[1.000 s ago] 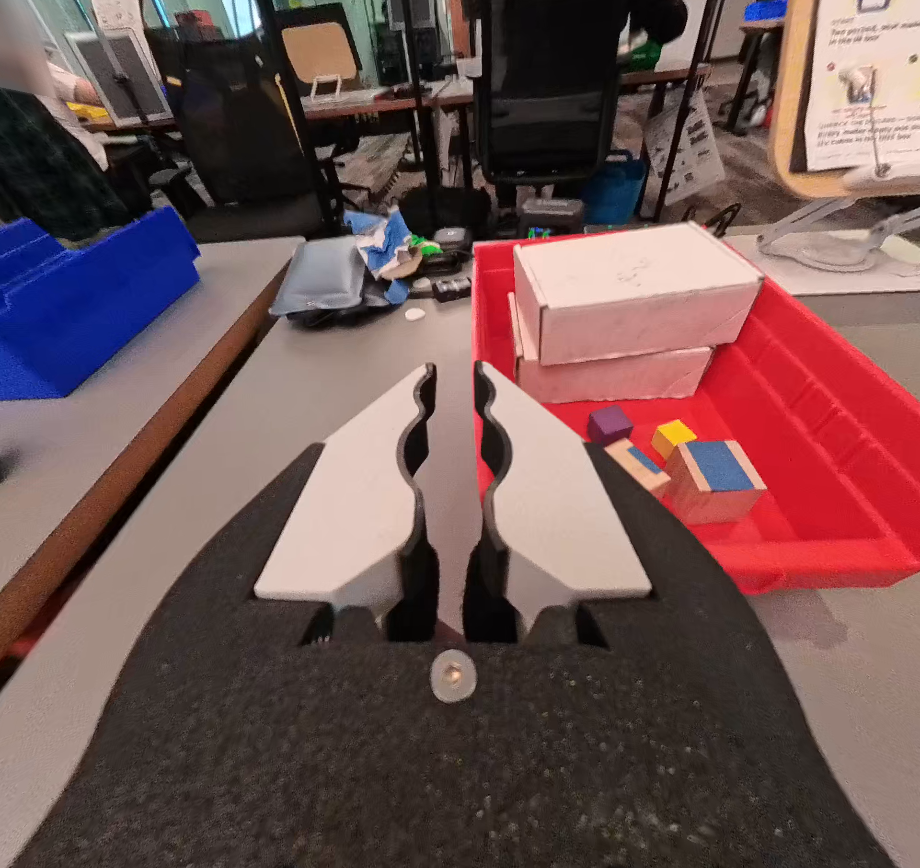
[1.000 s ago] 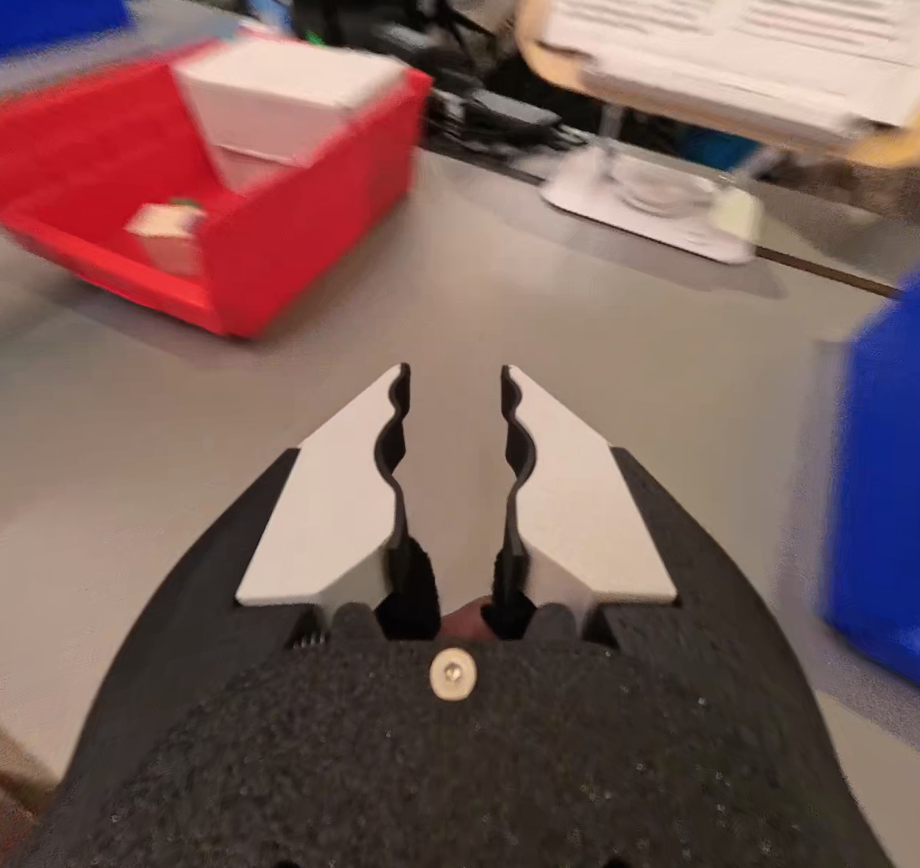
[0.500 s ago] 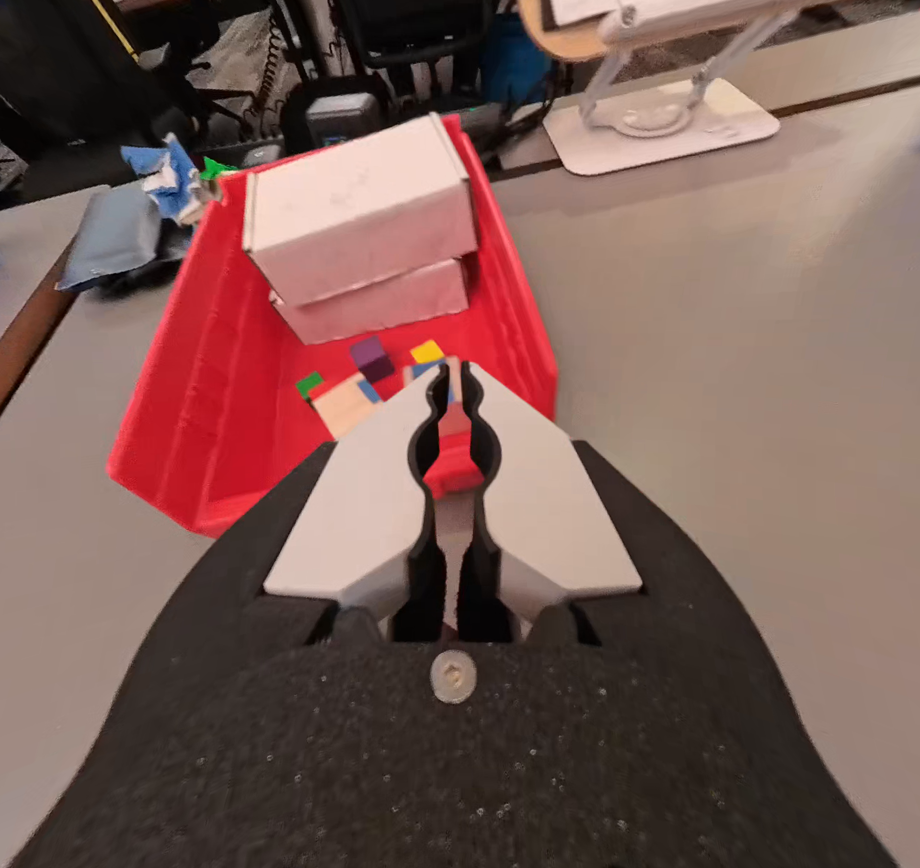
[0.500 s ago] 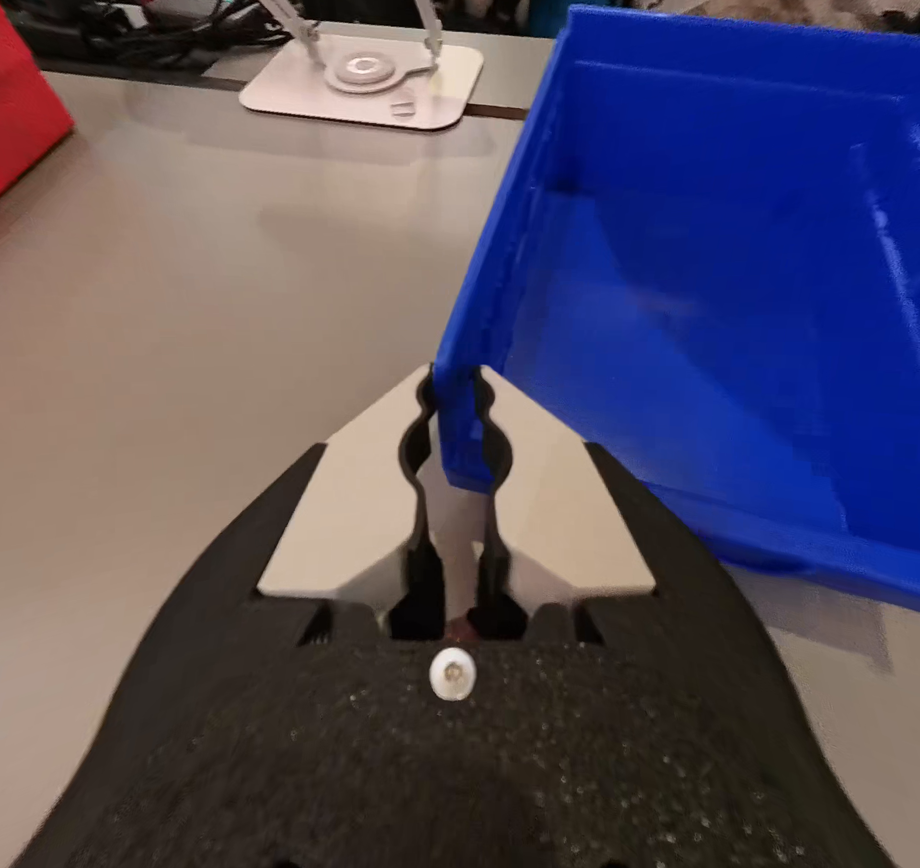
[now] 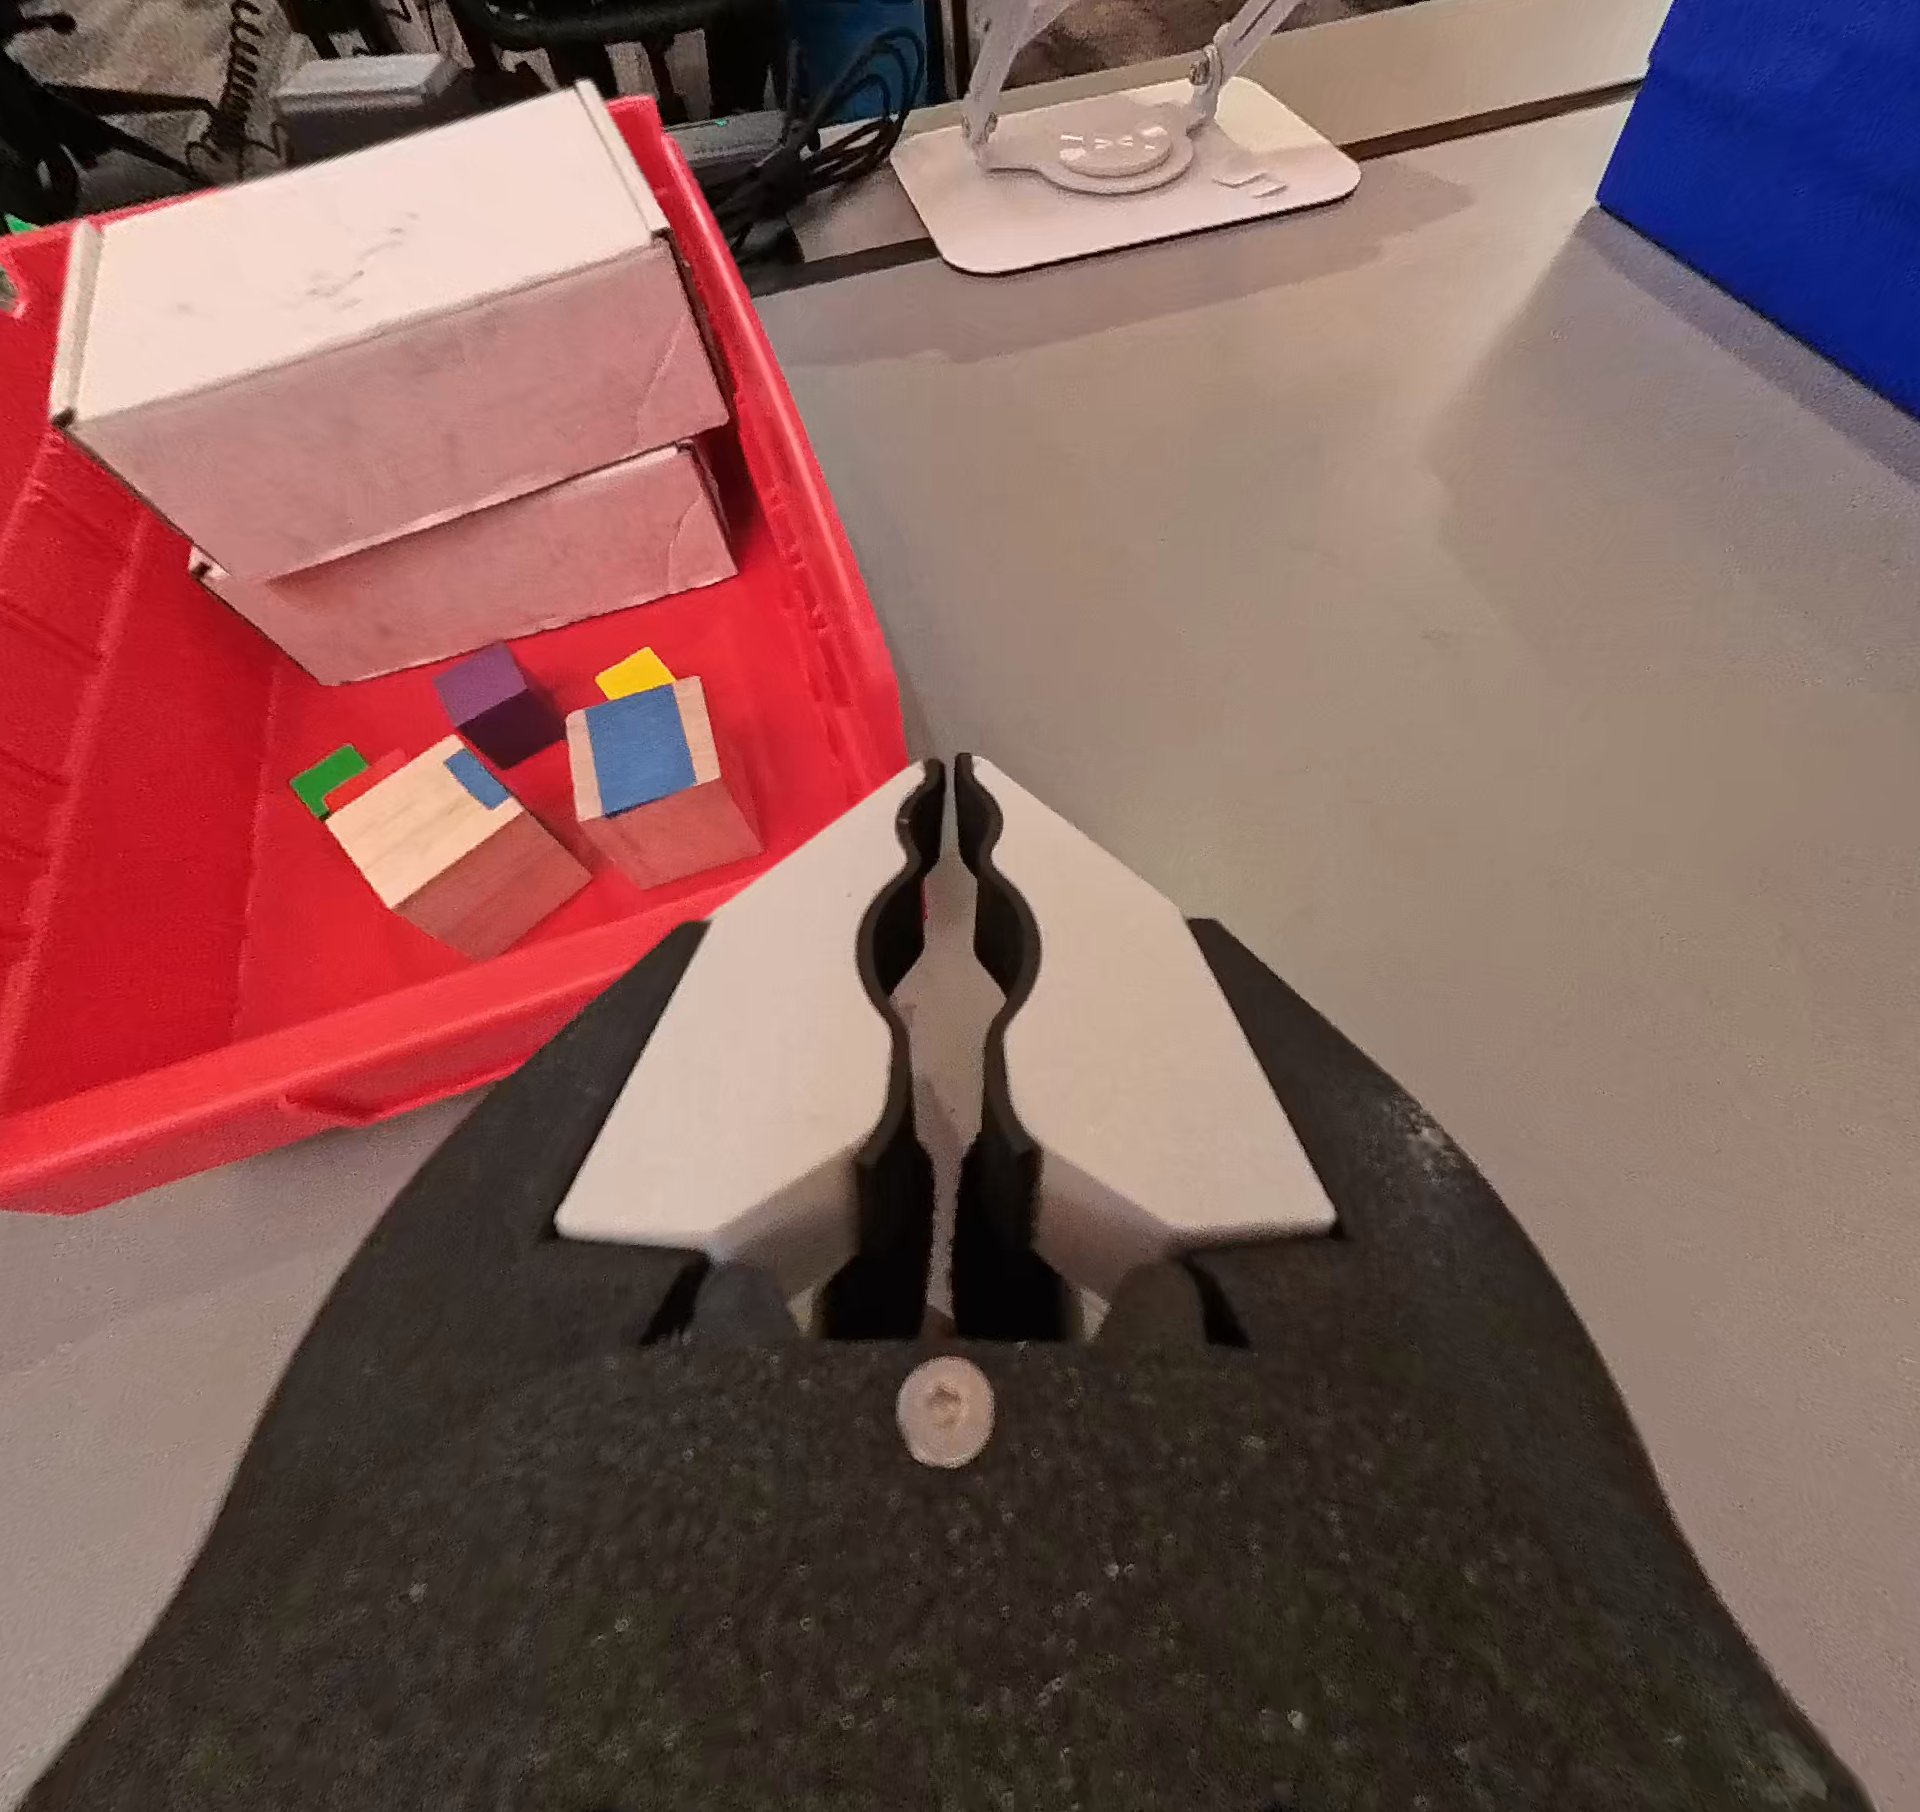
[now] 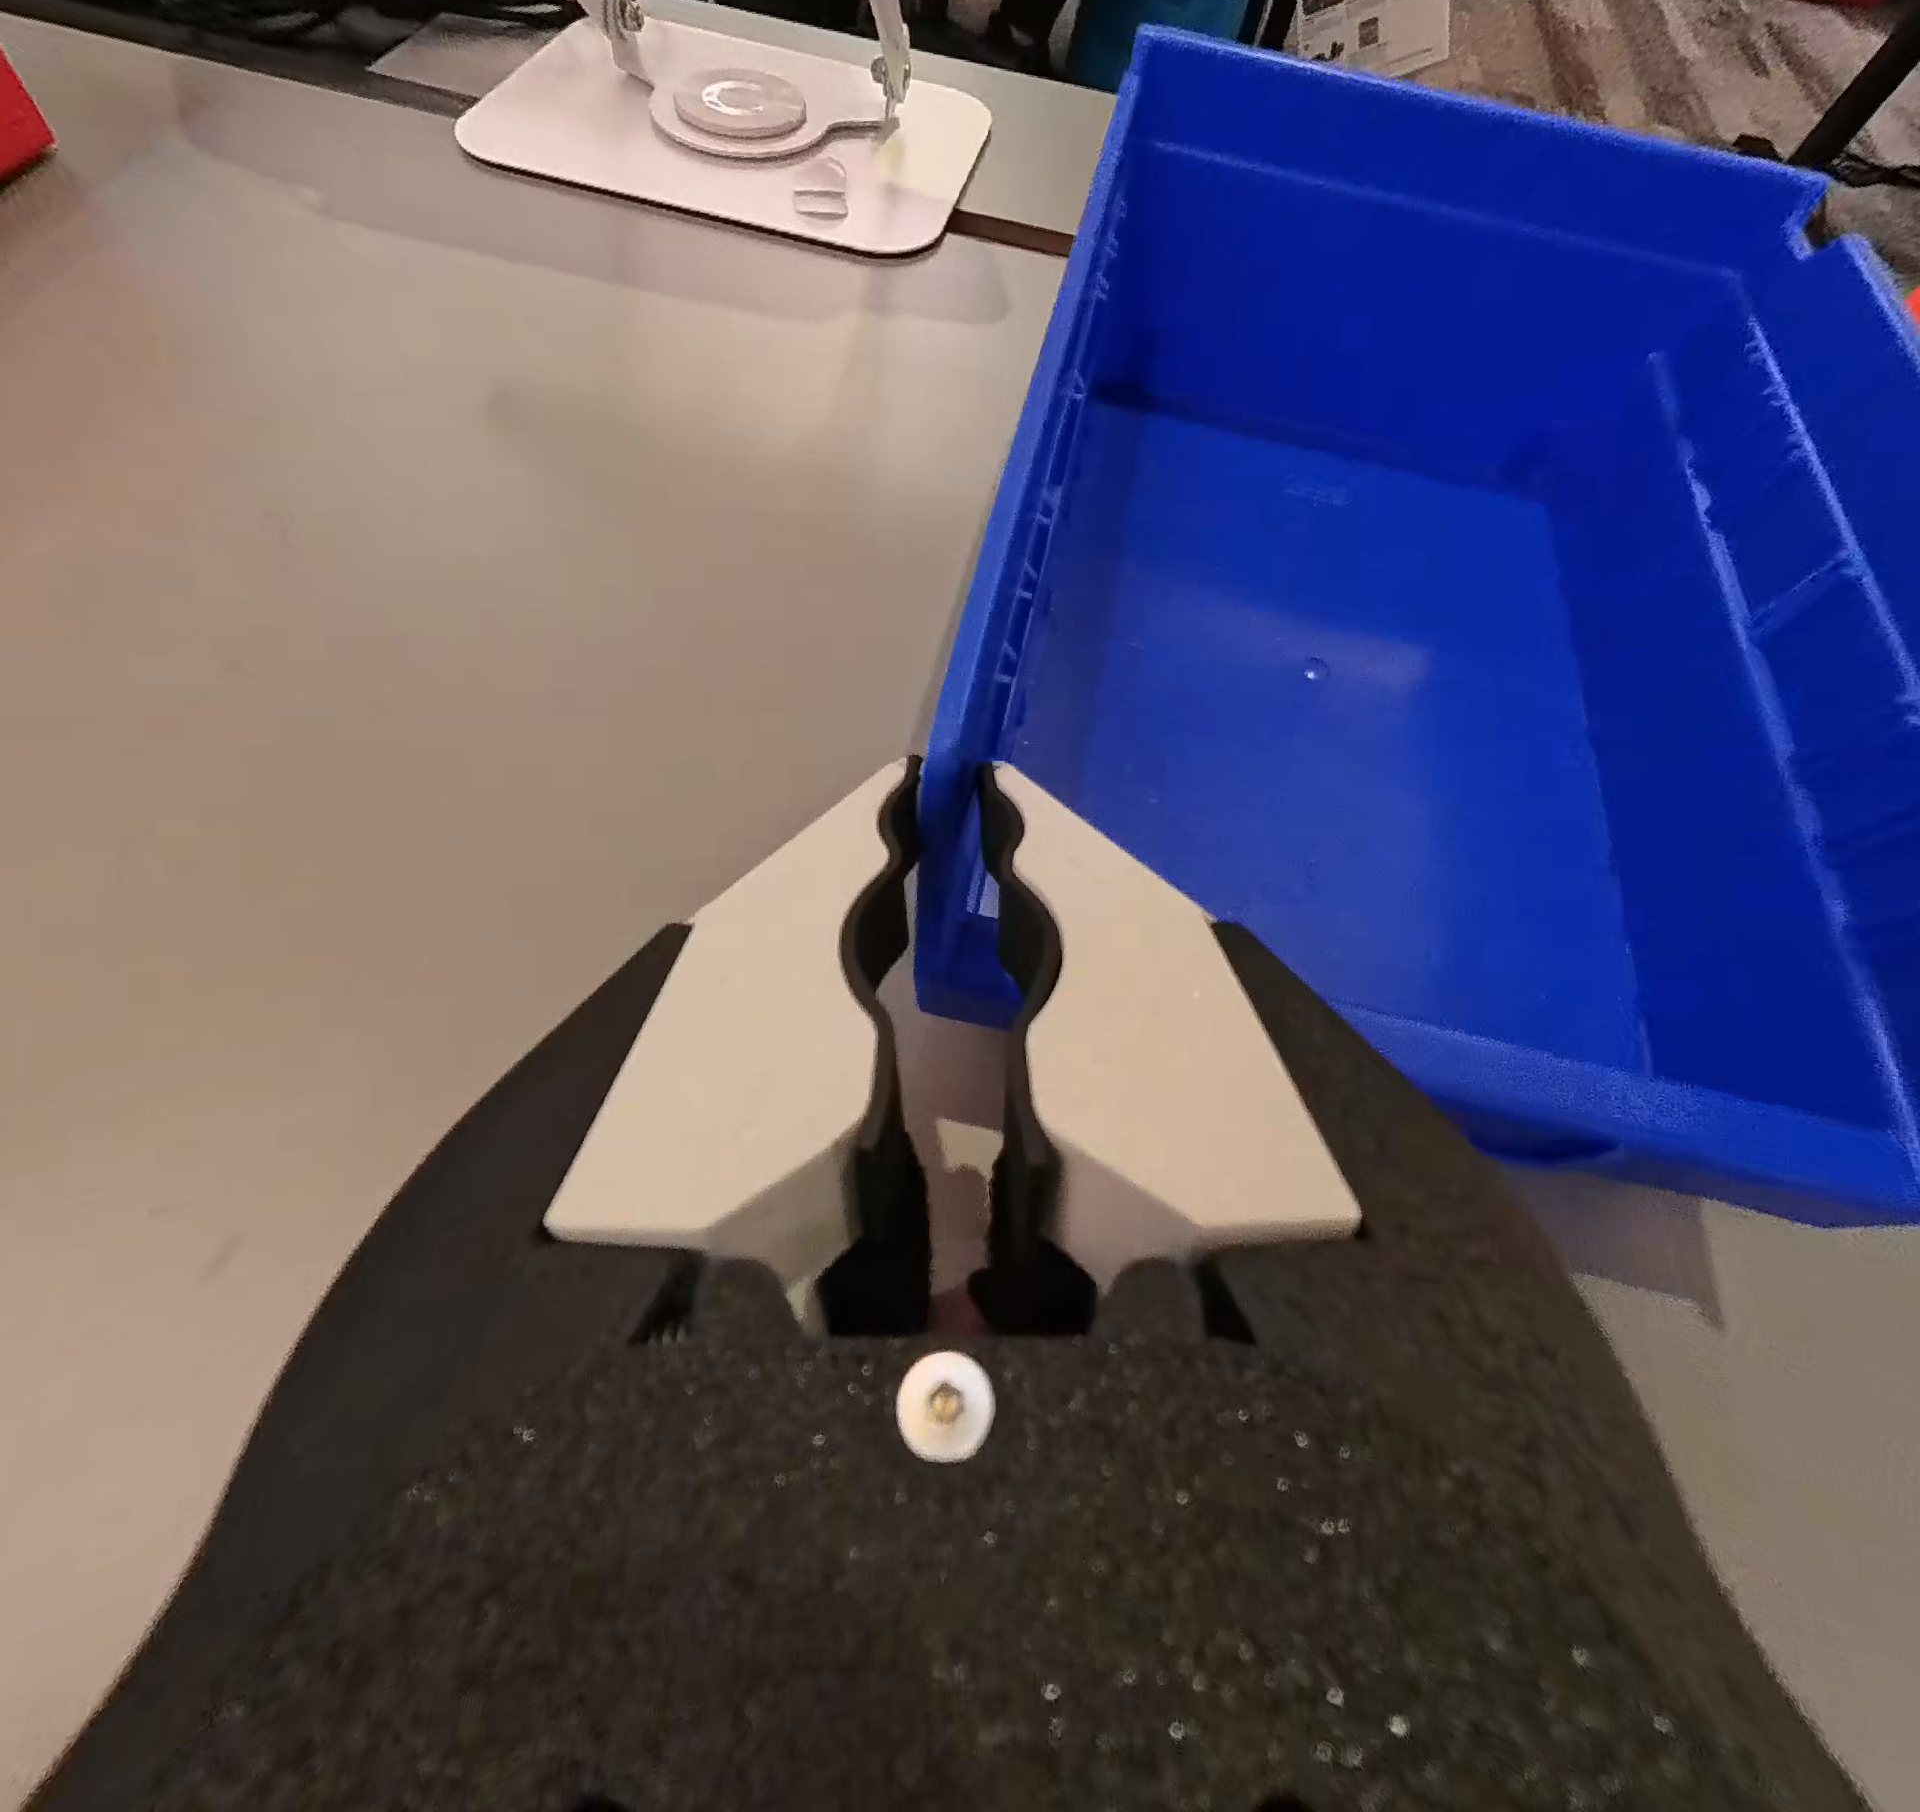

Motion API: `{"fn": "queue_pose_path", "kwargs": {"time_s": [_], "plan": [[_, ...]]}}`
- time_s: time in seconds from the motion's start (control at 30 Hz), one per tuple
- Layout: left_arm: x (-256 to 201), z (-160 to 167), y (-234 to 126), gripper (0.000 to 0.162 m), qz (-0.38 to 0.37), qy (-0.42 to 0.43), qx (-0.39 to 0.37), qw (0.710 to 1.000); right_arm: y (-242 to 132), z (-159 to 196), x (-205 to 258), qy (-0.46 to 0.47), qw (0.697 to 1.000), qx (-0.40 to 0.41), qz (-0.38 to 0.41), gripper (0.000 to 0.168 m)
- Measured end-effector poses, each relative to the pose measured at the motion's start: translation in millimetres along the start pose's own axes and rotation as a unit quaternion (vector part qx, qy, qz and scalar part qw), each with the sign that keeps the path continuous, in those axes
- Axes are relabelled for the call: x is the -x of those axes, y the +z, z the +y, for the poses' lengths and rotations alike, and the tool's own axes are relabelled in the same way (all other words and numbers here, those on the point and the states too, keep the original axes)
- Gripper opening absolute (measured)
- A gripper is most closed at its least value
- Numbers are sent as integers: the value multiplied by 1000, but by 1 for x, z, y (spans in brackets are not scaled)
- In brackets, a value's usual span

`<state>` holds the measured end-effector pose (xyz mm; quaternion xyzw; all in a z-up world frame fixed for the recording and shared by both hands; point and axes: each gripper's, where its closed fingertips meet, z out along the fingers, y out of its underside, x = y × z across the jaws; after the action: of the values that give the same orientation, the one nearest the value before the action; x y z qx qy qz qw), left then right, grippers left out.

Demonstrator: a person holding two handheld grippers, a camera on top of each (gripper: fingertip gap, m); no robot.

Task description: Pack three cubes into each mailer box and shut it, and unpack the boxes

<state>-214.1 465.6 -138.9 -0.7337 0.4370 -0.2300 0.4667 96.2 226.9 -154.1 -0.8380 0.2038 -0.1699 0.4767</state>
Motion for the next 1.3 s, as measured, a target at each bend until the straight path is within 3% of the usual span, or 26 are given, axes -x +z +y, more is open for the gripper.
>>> {"fn": "queue_pose_path", "kwargs": {"time_s": [0.13,0.2,0.3,0.4,0.67,0.8,0.87,0.93,1.0,1.07,1.17,1.3], "plan": [[4,4,-10,1,4,-23,4,1000,-17,-2,-8,0,999,-9,41,8],[6,4,-18,4,9,-52,1,999,-40,-10,2,3,999,-35,40,20],[3,9,-30,16,42,-80,-2,996,-63,0,52,29,997,-29,-63,36],[6,29,-38,30,46,-74,20,996,-78,33,93,60,987,0,-150,48],[-5,35,-34,77,74,-40,30,996,-82,38,94,122,972,9,-200,51],[-10,31,-37,88,80,-43,21,996,-85,36,106,137,959,16,-249,57],[-22,25,-41,89,129,-60,18,990,-87,33,103,136,960,4,-245,57],[-43,15,-55,68,247,-68,41,966,-86,34,98,121,965,-1,-233,58],[-28,-8,-60,80,284,-60,63,955,-87,34,97,110,967,-4,-229,58],[7,-41,-56,89,280,-7,66,958,-87,34,99,111,966,-5,-235,58],[76,-79,-23,101,216,123,114,962,-88,35,105,116,962,0,-249,58],[135,-105,38,109,153,310,208,915,-89,35,109,100,964,-2,-246,59]]}}
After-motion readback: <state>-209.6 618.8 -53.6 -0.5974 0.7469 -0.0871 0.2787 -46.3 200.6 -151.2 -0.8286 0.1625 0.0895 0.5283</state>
